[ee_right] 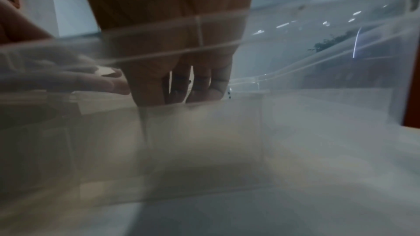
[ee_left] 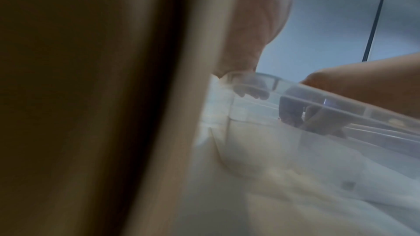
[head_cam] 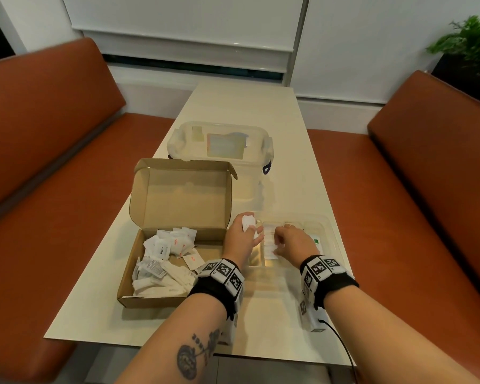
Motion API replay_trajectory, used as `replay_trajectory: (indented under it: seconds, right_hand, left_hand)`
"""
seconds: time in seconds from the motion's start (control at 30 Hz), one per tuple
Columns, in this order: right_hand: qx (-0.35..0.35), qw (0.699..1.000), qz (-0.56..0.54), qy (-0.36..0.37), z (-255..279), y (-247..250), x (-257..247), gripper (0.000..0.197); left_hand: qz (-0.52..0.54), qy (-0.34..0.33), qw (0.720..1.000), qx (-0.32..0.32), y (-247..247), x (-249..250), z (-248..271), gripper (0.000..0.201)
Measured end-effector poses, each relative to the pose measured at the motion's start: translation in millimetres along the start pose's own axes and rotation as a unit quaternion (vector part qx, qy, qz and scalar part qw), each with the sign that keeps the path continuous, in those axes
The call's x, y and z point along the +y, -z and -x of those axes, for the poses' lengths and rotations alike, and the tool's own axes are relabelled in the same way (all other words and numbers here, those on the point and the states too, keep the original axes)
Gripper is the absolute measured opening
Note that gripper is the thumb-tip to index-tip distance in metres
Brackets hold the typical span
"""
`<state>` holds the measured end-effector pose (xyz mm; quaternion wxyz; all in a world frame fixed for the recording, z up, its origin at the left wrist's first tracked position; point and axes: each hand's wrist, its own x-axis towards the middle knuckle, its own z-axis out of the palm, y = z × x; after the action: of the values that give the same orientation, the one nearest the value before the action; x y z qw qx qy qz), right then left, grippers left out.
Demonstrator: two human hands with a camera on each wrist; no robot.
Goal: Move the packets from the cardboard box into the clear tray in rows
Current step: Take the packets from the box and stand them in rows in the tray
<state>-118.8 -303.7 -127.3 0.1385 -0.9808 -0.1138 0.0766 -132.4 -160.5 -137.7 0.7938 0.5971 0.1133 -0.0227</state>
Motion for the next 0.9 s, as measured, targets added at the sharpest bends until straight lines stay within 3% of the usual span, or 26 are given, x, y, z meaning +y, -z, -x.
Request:
replay_trajectory:
  seconds: [0.13, 0.23, 0.43, 0.57, 0.67, 0.9]
  right_hand:
    - [0.050, 0.995, -0.087, -0.019, 1.5, 4.3, -2.5, 0.011]
    - [0.106, 0.971, -0.209, -0.042, 1.5, 10.2, -6.6, 0.015]
    - [0.085, 0.929, -0.357, -0.055, -0.6, 19.9, -16.4, 0.005]
    - [0.111, 0.923, -0.364, -0.061, -4.7, 24.7, -18.3, 0.005]
    - [0.113, 0.939, -0.322, -0.049, -8.8, 30.4, -15.4, 0.006]
    - [0.031, 0.976, -0.215, 0.017, -12.8, 43.0, -17.8, 0.014]
  left_hand:
    - [-0.007, -0.004, 1.000, -0.011, -0.8, 2.5, 2.5, 0.032]
    - [-0.015, 0.000, 1.000, -0.019, -1.8, 4.4, 4.6, 0.031]
    - [-0.023, 0.005, 0.998, -0.057, -0.9, 6.9, 6.1, 0.036]
    - [-0.021, 0.024, 0.998, -0.051, -1.8, 7.8, 4.8, 0.023]
    - [-0.018, 0.023, 1.000, -0.009, -1.3, 7.5, 1.7, 0.022]
    - [-0.069, -0.014, 0.997, -0.026, 1.8, 4.1, -1.9, 0.019]
